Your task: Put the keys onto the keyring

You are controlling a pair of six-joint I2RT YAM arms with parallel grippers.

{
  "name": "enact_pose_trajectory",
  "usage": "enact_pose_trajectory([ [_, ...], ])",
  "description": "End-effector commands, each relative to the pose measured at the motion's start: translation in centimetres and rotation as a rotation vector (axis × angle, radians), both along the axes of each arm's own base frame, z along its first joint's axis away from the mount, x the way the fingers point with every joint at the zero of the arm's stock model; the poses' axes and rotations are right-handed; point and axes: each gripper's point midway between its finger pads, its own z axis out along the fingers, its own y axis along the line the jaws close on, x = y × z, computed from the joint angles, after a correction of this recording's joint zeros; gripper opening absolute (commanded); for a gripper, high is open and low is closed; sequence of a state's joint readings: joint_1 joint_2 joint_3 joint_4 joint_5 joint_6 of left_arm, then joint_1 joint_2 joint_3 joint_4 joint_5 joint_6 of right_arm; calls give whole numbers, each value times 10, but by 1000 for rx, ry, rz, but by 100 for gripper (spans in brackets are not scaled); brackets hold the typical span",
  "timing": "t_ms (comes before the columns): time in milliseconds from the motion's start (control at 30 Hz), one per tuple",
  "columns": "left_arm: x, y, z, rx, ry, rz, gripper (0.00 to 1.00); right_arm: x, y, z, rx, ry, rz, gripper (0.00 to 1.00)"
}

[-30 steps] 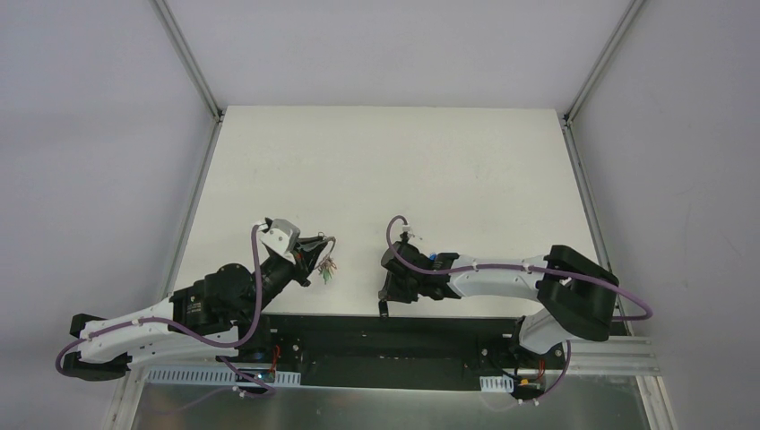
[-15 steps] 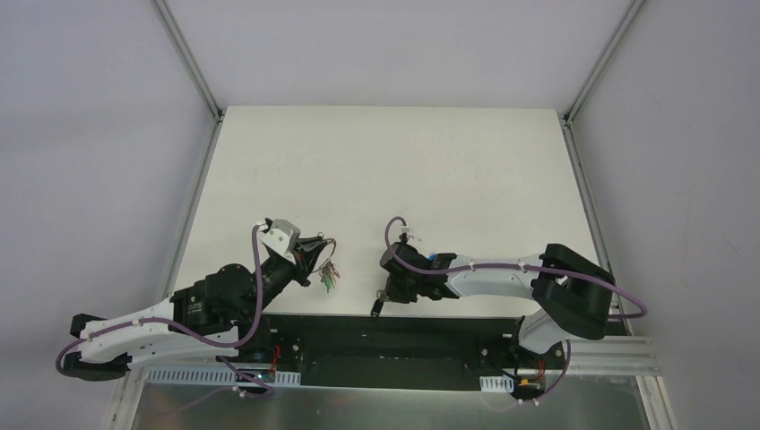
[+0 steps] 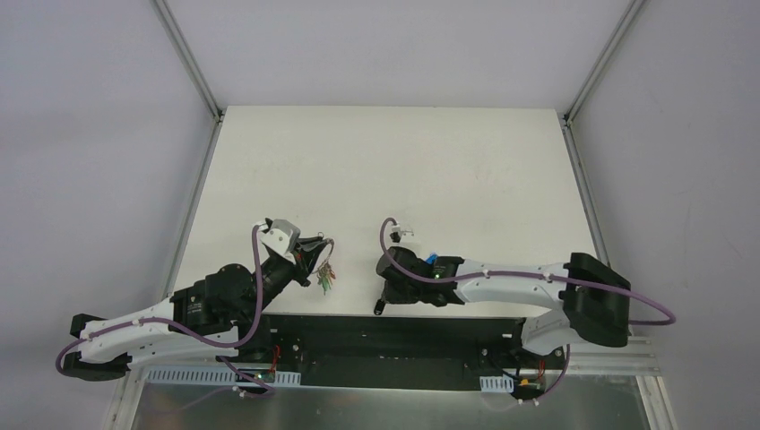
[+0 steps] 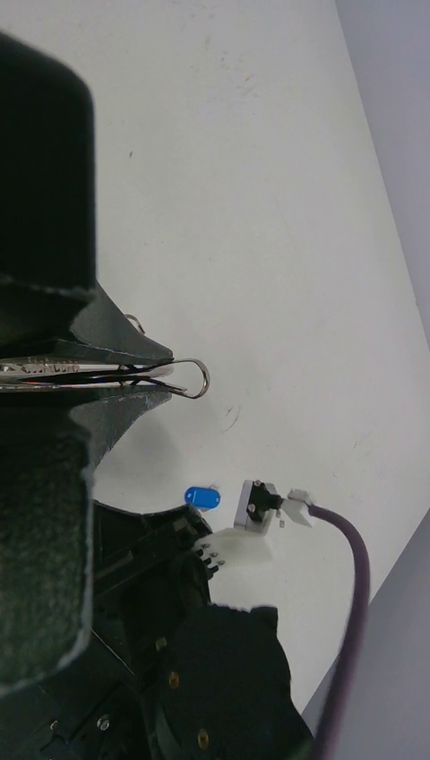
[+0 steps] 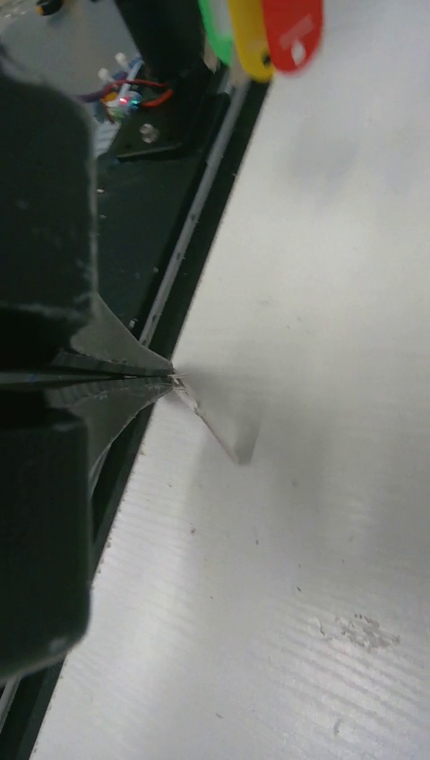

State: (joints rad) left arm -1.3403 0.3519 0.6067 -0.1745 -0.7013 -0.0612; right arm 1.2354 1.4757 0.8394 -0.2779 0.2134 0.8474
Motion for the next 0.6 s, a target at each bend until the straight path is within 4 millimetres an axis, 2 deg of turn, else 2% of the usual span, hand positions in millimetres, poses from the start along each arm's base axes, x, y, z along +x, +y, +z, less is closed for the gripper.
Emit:
enact_pose_trajectory([
  [0, -2, -1, 13, -51, -3, -13, 0, 3, 1, 53, 51, -184, 118, 0],
  [333, -15, -12, 30, -79, -32, -132, 0, -31, -6, 141, 354, -378, 367, 0],
  [567, -36, -36, 41, -73, -69, -311, 0, -55, -3, 182, 517, -391, 470, 0],
])
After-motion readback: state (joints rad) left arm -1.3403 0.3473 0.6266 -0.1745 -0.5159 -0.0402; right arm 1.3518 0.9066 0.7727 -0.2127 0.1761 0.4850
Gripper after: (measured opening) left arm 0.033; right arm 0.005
